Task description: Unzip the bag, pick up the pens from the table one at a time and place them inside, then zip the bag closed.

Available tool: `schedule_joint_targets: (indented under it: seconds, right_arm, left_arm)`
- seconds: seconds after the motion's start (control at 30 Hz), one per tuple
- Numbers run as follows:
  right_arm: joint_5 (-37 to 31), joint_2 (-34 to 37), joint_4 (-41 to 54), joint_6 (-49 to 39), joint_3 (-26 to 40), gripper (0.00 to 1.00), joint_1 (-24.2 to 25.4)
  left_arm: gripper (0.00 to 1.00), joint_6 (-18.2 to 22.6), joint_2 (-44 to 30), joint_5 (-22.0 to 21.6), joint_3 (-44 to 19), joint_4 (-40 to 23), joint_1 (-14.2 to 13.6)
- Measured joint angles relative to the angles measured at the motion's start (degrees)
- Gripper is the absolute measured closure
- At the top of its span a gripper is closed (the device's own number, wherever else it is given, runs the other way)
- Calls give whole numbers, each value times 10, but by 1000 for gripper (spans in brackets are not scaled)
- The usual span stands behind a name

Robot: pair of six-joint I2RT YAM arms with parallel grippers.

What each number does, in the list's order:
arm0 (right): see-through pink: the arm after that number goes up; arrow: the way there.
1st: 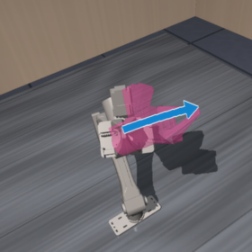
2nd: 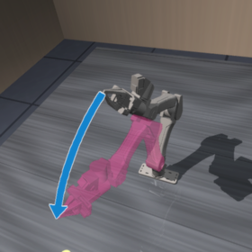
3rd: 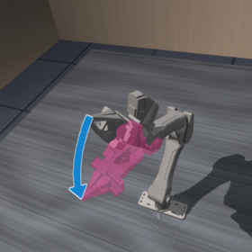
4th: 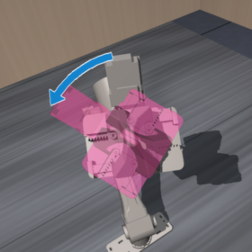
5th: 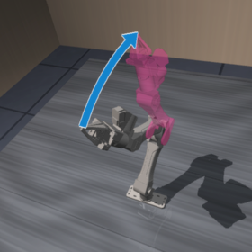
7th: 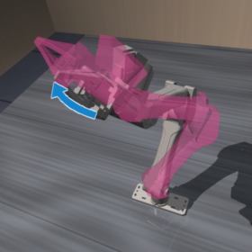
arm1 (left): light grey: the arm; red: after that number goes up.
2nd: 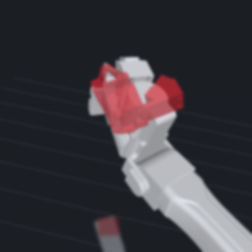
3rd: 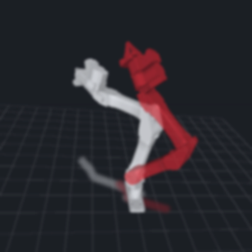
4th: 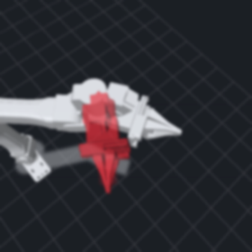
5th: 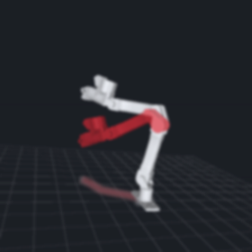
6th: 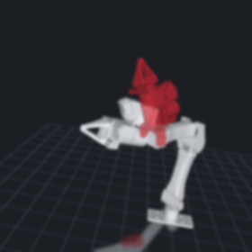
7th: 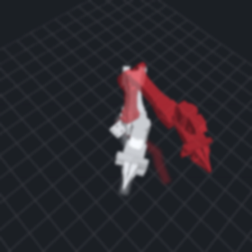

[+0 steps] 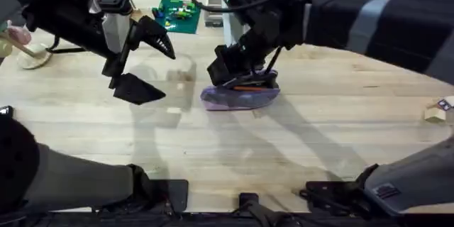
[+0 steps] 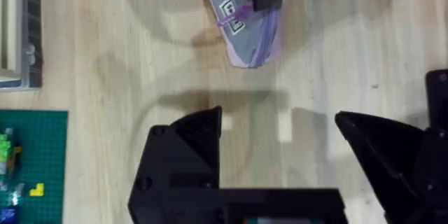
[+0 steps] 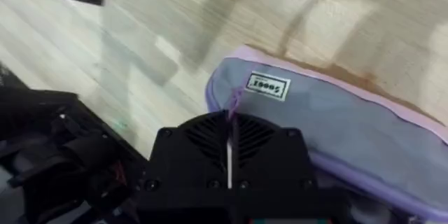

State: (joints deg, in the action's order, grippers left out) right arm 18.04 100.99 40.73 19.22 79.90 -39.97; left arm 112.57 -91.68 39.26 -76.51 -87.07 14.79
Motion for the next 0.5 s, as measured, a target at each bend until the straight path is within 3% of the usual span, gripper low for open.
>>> schedule_joint_targets:
  seconds: [0.27, 0.5]
  right_arm:
    - [-13, -61, -1, -2, 0, 971, 0]
    - [-17, -66, -1, -2, 0, 971, 0]
  left_arm:
    - [3, 0, 0, 23, 0, -25, 0]
    - [30, -13, 0, 50, 0, -30, 0]
